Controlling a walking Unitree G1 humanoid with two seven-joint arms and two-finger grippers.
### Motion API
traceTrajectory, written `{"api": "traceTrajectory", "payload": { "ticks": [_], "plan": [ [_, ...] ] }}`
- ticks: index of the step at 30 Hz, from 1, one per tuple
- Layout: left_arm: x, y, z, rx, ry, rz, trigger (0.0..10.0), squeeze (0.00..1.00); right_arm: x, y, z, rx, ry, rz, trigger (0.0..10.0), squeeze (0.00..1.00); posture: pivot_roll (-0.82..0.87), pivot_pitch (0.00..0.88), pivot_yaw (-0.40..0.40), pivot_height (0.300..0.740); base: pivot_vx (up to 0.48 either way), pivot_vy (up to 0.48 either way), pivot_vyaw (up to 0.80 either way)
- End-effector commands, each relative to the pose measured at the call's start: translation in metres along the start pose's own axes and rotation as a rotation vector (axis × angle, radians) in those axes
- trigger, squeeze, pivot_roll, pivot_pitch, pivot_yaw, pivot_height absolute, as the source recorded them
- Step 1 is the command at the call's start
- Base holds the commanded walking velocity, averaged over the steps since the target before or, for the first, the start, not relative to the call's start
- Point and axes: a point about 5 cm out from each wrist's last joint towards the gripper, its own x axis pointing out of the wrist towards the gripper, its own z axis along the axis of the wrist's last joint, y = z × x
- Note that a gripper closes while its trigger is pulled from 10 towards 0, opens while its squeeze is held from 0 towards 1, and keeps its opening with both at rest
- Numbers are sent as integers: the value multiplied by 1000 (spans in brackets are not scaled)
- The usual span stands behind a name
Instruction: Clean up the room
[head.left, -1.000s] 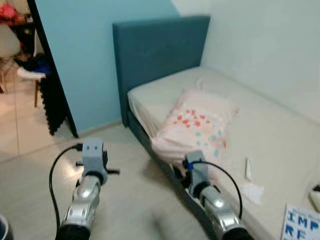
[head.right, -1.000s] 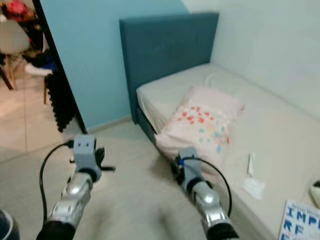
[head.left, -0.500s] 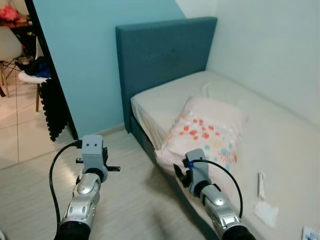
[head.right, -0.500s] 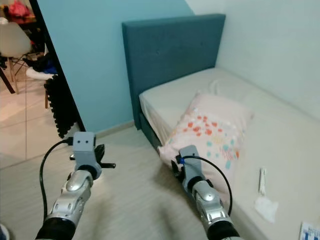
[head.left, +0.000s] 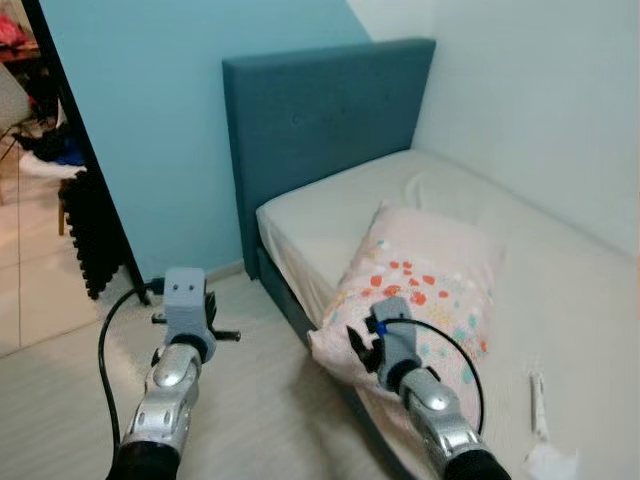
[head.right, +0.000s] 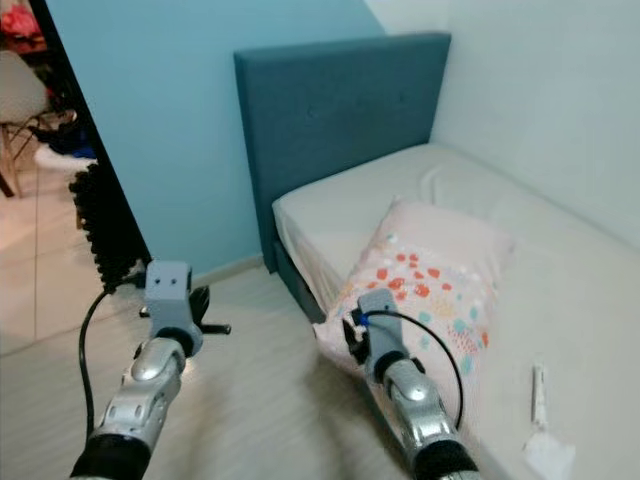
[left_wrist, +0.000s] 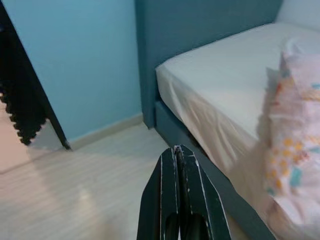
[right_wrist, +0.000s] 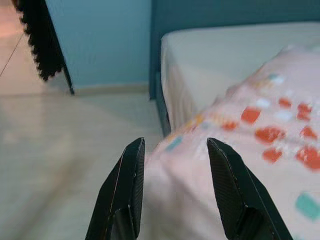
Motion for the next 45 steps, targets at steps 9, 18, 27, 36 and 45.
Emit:
{"api": "traceTrajectory", "payload": {
  "ticks": [9,18,27,36,45],
  "plan": [
    [0,8,-1,9,9,9,10000,0,1,6,-2,19,1,4,10000,0,68,0,-51,740,333,0,0],
    [1,9,0,14,4,7,10000,0,1,6,-3,22,-5,1,10000,0,70,0,-48,740,334,0,0],
    [2,10,1,19,5,4,10000,0,1,7,-3,42,-5,-10,10000,0,73,0,-42,740,333,0,0],
    [4,13,1,28,9,2,10000,0,-1,6,-5,70,-5,-25,10000,0,70,0,-36,740,333,0,-622],
    [6,14,4,44,9,-14,10000,0,-6,10,-11,91,-4,-46,10000,0,69,0,-20,740,323,0,-415]
  ]
}}
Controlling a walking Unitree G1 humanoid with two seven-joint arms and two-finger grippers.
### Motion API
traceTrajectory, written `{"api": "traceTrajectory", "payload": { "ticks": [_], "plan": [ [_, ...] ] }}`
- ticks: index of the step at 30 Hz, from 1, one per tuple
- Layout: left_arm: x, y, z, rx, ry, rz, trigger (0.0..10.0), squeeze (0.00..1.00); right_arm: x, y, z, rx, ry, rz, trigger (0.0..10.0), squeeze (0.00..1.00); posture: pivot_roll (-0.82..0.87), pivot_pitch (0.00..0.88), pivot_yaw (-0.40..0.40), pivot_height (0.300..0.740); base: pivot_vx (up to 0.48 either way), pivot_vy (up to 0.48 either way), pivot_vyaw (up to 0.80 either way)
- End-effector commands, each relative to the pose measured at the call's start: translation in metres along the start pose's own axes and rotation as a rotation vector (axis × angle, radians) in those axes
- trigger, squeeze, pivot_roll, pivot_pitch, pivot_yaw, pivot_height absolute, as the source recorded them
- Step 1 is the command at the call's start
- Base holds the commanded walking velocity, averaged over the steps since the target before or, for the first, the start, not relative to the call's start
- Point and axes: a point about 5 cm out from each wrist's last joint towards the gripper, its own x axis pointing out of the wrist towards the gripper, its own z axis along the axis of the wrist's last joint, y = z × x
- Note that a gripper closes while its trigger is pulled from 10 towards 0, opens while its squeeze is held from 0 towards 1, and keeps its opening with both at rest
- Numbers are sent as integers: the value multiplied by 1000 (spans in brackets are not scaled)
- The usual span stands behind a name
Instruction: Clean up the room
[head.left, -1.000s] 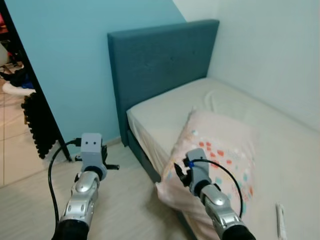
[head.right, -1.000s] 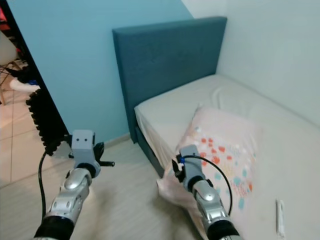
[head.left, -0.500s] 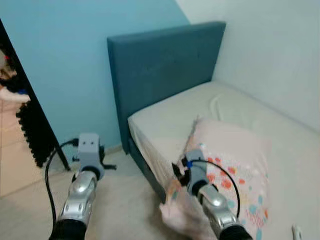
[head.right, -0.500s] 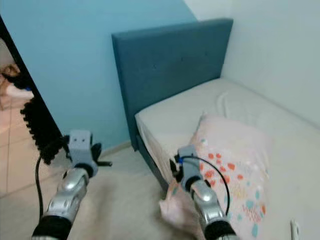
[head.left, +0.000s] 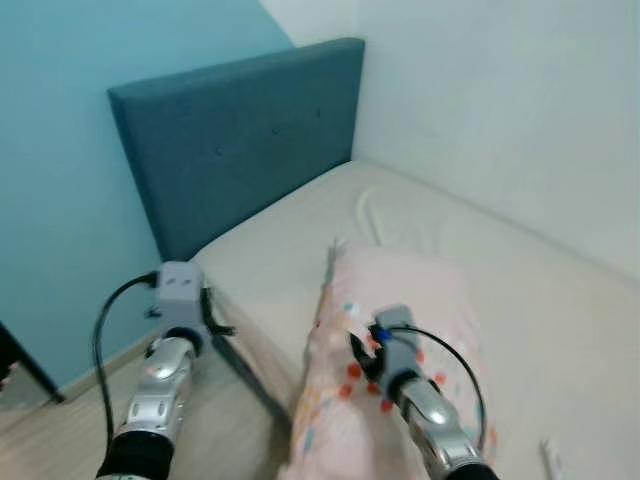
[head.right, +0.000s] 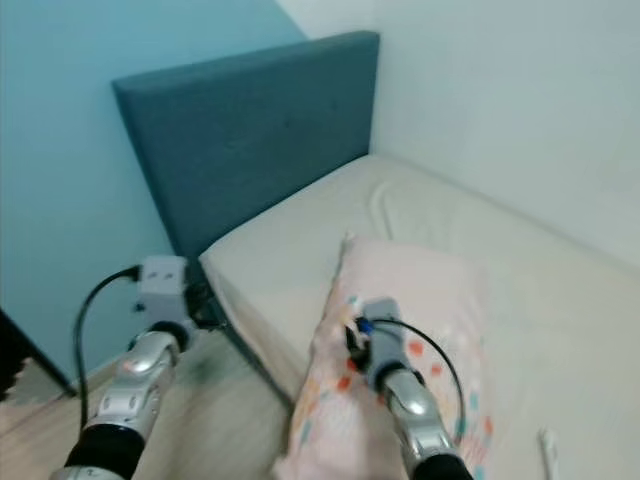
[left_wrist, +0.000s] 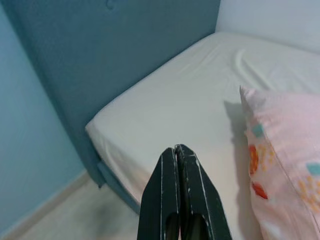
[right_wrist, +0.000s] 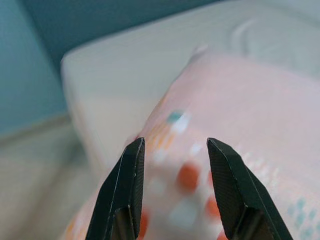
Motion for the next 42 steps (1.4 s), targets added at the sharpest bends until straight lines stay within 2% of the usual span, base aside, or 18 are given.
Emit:
{"api": "traceTrajectory", "payload": {
  "ticks": [1,17,24,27,29,30,31,34,36,42],
  "plan": [
    [-3,10,-7,17,29,16,10000,0,3,13,3,18,-19,25,10000,0,70,0,-17,740,285,0,0],
    [-3,6,-7,26,28,-43,10000,0,-1,12,1,43,-29,-7,10000,0,68,0,-4,740,18,0,0],
    [-3,4,-12,32,66,-76,10000,0,-3,8,0,35,-12,-36,10000,0,65,0,-3,740,0,0,0],
    [-4,0,-18,28,116,-129,10000,0,-3,4,-4,15,29,-54,10000,0,61,0,-4,740,0,0,0],
    [-5,-5,-26,14,168,-192,10000,0,-6,-8,-17,-22,141,-121,10000,0,46,12,2,740,0,0,0],
    [-5,-5,-26,14,168,-192,10000,0,-6,-8,-17,-22,141,-121,10000,0,46,12,2,740,0,0,0],
    [-5,-6,-30,-6,191,-206,10000,0,-7,-14,-19,-16,162,-151,10000,0,37,31,5,740,0,0,-663],
    [-4,-6,-33,-26,213,-212,10000,0,-9,-19,-19,-12,169,-169,10000,0,23,45,11,740,0,0,-708],
    [3,-15,-36,-38,235,-234,10000,0,-12,-25,-10,-11,119,-175,10000,0,-3,87,34,740,0,0,-400],
    [6,-20,-35,-42,238,-245,10000,0,-14,-27,-7,-13,96,-177,10000,0,-10,98,43,740,0,0,0]
  ]
}}
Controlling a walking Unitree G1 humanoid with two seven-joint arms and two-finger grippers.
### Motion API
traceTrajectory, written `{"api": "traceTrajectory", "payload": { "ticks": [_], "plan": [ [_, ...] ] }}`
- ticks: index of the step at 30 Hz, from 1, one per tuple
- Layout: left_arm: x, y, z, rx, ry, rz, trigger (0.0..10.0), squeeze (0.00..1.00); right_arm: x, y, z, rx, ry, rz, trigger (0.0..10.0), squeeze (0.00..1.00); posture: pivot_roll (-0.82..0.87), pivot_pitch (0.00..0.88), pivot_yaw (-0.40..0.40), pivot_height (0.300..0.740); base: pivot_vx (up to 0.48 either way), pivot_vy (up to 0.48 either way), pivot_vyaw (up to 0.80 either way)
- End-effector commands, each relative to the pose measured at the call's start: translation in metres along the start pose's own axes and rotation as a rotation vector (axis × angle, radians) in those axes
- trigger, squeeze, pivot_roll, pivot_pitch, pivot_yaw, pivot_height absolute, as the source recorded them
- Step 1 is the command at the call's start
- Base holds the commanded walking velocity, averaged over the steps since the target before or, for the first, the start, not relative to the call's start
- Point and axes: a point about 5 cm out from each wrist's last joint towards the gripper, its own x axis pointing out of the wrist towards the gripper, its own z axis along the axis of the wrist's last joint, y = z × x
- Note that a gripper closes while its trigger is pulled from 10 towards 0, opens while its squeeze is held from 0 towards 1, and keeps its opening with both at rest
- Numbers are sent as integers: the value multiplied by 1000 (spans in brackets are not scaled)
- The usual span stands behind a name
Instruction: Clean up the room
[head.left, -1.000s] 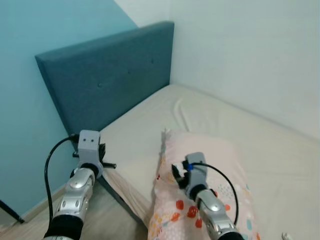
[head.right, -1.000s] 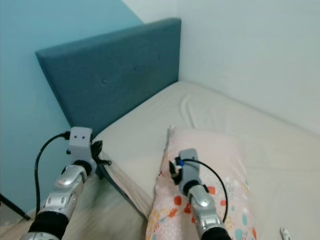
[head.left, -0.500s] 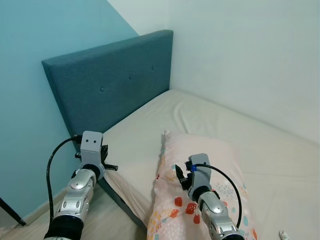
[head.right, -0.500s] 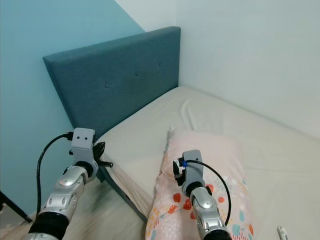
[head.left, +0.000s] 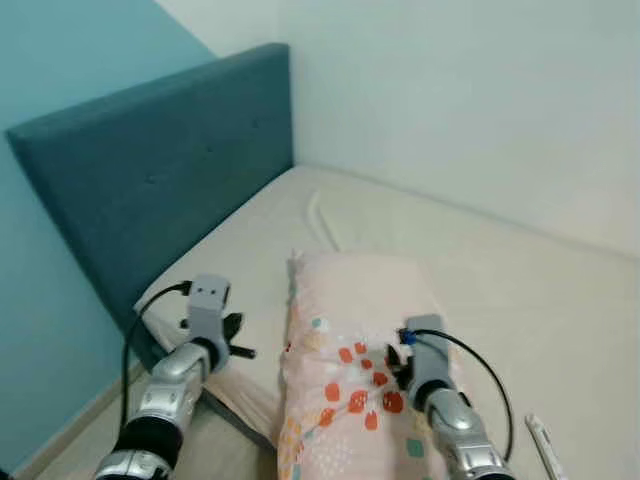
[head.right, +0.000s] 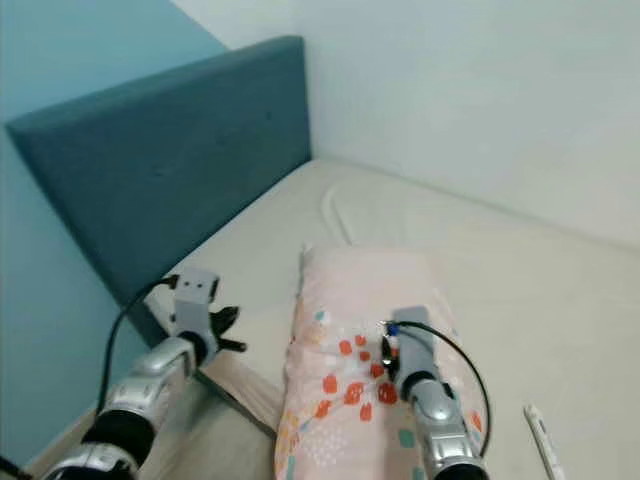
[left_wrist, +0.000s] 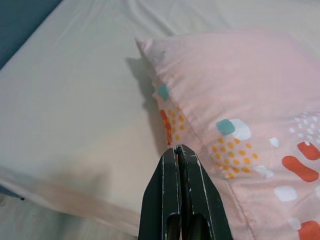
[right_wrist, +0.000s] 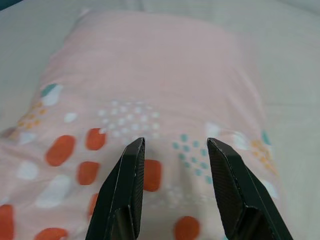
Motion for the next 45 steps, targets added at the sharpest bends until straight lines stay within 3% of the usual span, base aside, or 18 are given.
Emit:
{"api": "traceTrajectory", "payload": {
  "ticks": [1,6,7,8,12,15,16,23,28,32,34,35,36,37,38,39,43,45],
  "plan": [
    [0,-2,-9,-21,31,-8,10000,0,-2,2,4,16,-22,9,10000,0,-22,111,54,740,0,0,0],
    [5,-18,-16,-56,99,-80,10000,0,-10,-2,10,32,-58,-4,10000,0,-52,150,63,740,0,0,0],
    [6,-24,-24,-82,163,-114,10000,1000,-13,-2,12,26,-65,-1,10000,0,-61,159,69,740,0,0,0],
    [6,-24,-24,-82,163,-114,10000,1000,-13,-2,12,26,-65,-1,10000,0,-61,159,69,740,0,0,0],
    [7,-28,-37,-274,267,-135,10000,1000,-18,-8,18,24,-76,-9,10000,0,-78,186,77,740,0,0,0],
    [7,-29,-39,-312,271,-136,10000,1000,-19,-9,20,28,-84,-12,10000,0,-78,186,77,740,0,0,0],
    [5,-35,-45,-393,298,-174,10000,1000,-20,-11,31,35,-124,-3,10000,0,-88,203,78,740,0,0,0],
    [4,-42,-50,-459,322,-206,10000,1000,-22,-12,46,59,-165,13,10000,0,-103,222,76,740,0,0,0],
    [0,-66,-58,-565,344,-332,10000,1000,-24,-21,71,49,-136,125,10000,0,-118,267,67,740,0,0,0],
    [0,-75,-58,-580,340,-382,10000,1000,-24,-23,72,2,-119,152,10000,0,-117,272,67,740,0,0,0],
    [2,-76,-57,-530,322,-375,10000,1000,-24,-22,72,-10,-120,155,10000,0,-109,269,72,740,0,0,0],
    [3,-75,-55,-429,304,-353,10000,1000,-24,-21,71,-15,-121,142,10000,0,-104,264,74,740,0,0,0],
    [5,-70,-53,-303,274,-308,10000,455,-23,-19,68,-21,-125,111,10000,0,-92,248,80,740,0,0,0],
    [6,-64,-47,-190,221,-270,10000,0,-24,-15,65,-14,-131,73,10000,0,-81,229,87,740,0,0,0],
    [6,-64,-47,-190,221,-270,10000,0,-24,-15,65,-14,-131,73,10000,0,-81,229,87,740,0,0,0],
    [6,-57,-41,-101,169,-239,10000,0,-25,-12,61,-3,-131,38,10000,0,-73,216,89,740,0,0,0],
    [6,-56,-40,-96,164,-241,10000,0,-26,-12,62,2,-119,41,10000,0,-73,216,89,740,0,0,0],
    [5,-39,-29,-131,103,-159,10000,0,-30,-5,54,49,-124,14,10000,0,-47,168,88,736,0,0,0]
  ]
}}
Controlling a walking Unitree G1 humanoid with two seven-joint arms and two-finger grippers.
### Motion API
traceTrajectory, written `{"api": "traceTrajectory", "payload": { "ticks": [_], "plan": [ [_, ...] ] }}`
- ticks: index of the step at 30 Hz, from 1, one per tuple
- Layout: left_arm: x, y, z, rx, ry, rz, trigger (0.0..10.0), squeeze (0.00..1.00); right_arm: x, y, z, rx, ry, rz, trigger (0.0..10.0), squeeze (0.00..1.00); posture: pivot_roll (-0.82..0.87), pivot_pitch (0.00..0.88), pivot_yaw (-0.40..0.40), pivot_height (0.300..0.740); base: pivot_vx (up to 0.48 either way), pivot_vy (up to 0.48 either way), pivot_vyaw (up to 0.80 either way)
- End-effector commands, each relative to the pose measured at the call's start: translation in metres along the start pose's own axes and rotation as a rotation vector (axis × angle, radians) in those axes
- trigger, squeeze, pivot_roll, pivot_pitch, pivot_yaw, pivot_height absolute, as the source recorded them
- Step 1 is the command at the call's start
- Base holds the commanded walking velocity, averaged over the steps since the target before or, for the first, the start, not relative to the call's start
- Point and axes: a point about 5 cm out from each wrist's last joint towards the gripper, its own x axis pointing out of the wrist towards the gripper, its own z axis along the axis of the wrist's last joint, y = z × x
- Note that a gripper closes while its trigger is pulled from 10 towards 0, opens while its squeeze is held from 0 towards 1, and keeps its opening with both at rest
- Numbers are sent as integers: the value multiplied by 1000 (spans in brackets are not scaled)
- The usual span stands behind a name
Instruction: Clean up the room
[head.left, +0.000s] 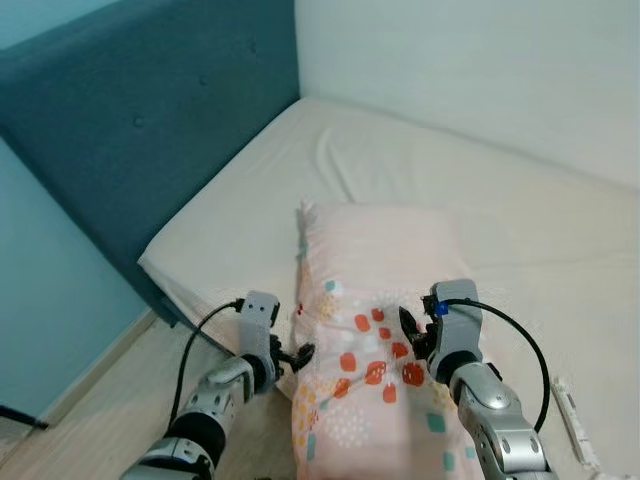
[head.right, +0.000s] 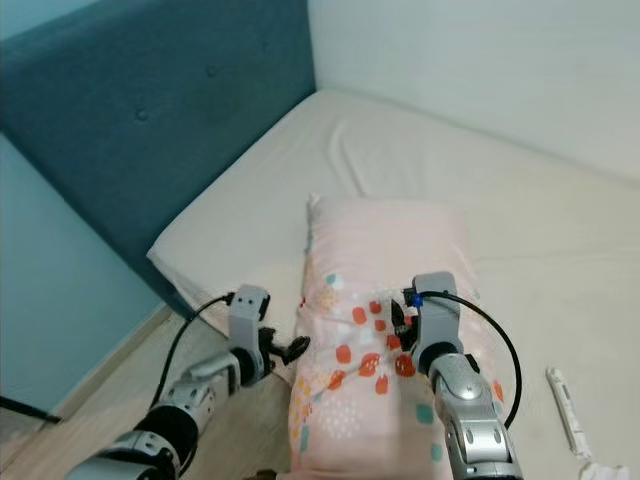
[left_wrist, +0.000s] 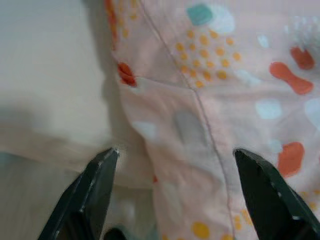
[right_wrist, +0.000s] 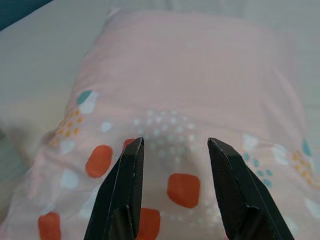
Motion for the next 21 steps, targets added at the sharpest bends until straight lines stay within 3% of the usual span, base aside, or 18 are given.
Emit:
{"api": "traceTrajectory", "payload": {
  "ticks": [1,11,21],
  "plan": [
    [-6,11,-2,-18,0,46,10000,0,-4,5,-6,13,8,-2,10000,0,-47,168,88,736,0,0,0],
    [-18,27,0,-37,-56,133,10000,0,-3,7,-3,44,-42,-10,10000,0,-34,139,82,716,0,0,0],
    [-20,22,-3,-33,-64,146,10000,0,-2,8,-3,40,-51,-4,10000,0,-25,138,75,692,0,0,0]
  ]
}}
